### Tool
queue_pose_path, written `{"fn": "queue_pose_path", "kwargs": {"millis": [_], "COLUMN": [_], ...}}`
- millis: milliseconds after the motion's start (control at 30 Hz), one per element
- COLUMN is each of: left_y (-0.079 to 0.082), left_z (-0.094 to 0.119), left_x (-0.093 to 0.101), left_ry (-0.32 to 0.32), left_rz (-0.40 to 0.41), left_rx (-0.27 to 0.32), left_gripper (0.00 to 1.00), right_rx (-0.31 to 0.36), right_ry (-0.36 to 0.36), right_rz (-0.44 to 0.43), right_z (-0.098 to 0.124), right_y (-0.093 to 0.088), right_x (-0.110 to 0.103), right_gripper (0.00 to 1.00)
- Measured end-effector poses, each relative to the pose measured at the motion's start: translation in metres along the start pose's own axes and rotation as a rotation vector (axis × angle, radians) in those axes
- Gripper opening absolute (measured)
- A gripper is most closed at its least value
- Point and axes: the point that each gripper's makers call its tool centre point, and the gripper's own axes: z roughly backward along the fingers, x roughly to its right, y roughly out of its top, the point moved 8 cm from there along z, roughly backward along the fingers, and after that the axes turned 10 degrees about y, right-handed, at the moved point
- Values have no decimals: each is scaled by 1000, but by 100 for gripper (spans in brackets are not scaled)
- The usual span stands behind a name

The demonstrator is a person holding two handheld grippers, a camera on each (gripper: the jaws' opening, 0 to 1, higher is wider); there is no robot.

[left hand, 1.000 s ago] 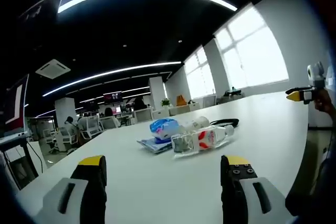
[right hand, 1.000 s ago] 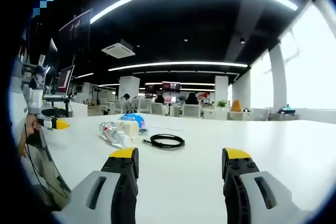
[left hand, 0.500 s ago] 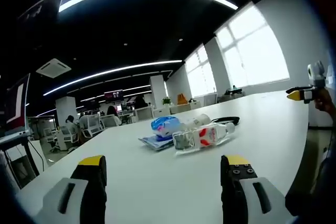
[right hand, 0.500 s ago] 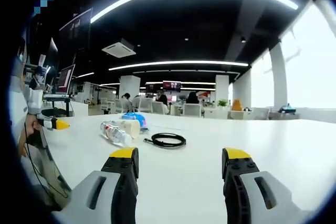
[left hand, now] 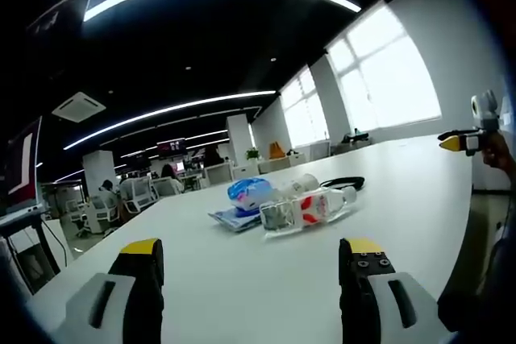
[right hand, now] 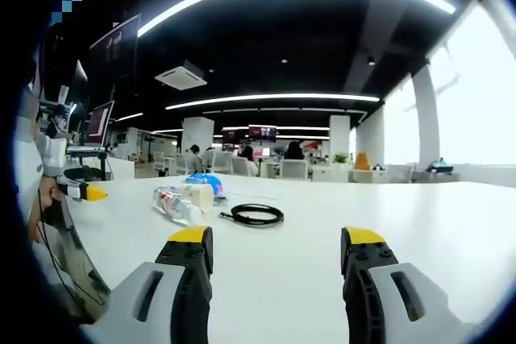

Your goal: Arrange the tabletop items into an orderly group along one side of the table until the central work area is clear of visible clutter.

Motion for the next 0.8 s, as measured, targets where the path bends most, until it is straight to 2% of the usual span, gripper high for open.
{"fn": "queue_pose_path", "kwargs": {"millis": [167, 300, 433, 600, 800], "left_y": [5, 13, 20, 27, 34], "left_z": [0, 0, -2, -5, -10], "left_x": [2, 7, 14, 25, 38], "left_ry": [6, -4, -13, -54, -60], "left_rz": [-6, -8, -84, -93, -207], "left_rx": [20, 76, 99, 112, 126], "left_gripper": [89, 89, 89, 89, 89], "right_rx": [-1, 0, 2, 13, 15], "right_ry": [-5, -3, -1, -1, 9], "right_rz": [-5, -11, -15, -21, -24], "right_z": [1, 1, 1, 0, -3], "right_y": [-2, -3, -4, -3, -4], "right_x": [2, 2, 2, 4, 4], "right_gripper": [62, 62, 62, 62, 62]}}
